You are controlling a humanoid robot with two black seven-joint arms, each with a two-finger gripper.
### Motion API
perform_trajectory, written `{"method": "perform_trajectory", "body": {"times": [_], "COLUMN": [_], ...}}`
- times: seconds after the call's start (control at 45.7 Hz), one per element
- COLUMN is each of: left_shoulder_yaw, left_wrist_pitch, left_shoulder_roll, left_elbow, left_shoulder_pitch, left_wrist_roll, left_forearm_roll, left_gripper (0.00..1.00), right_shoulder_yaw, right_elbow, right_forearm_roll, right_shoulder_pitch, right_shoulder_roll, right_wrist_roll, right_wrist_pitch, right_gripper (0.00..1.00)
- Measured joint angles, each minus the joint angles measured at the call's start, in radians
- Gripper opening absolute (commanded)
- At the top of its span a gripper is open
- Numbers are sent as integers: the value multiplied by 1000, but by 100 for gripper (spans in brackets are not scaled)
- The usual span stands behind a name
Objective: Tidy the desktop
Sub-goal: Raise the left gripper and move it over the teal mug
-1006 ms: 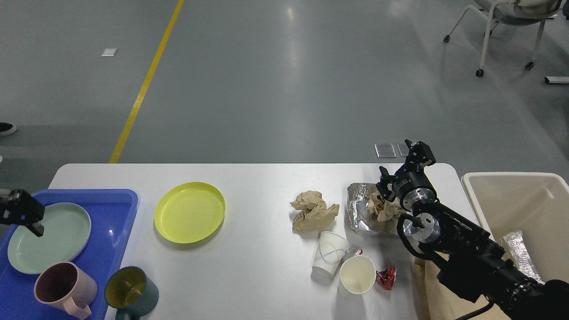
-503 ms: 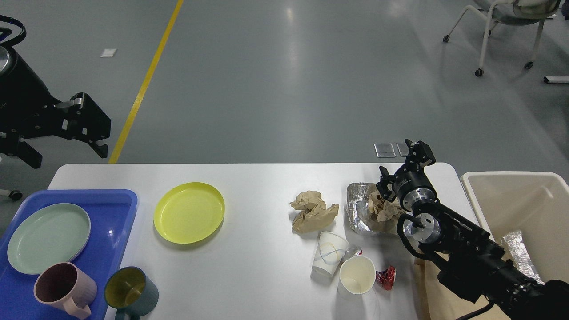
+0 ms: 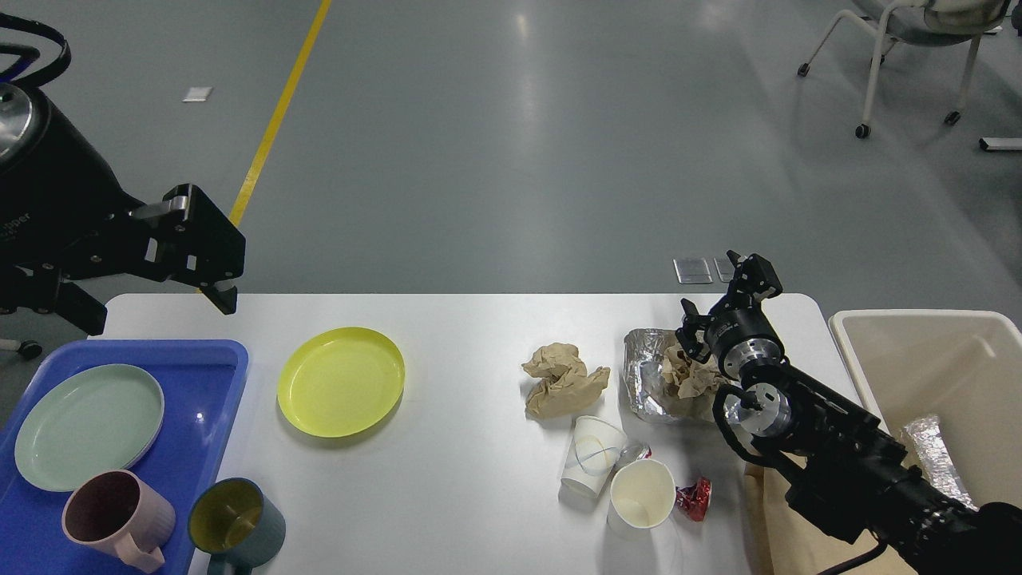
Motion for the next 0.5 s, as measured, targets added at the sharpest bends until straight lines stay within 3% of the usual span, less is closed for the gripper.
{"method": "perform_trajectory", "body": {"times": [0.262,0.503], "left_shoulder_yaw": [-12,-103], "left_wrist_pitch": [24,272], "left_shoulder_roll": [34,92], "left_elbow": [96,127], "left_shoulder_pitch": [248,571], "left_wrist_roll": [-4,3], "left_forearm_roll": [4,63], "left_gripper": [96,96], "right_shoulder_yaw": [0,0], "right_elbow": [1,1], "right_forearm_roll": [0,1], "right_shoulder_pitch": [0,0], "right_shoulder_roll": [0,0], "right_wrist_roll": [0,0], "right_wrist_pitch": [0,0], "right_gripper": [100,100]}}
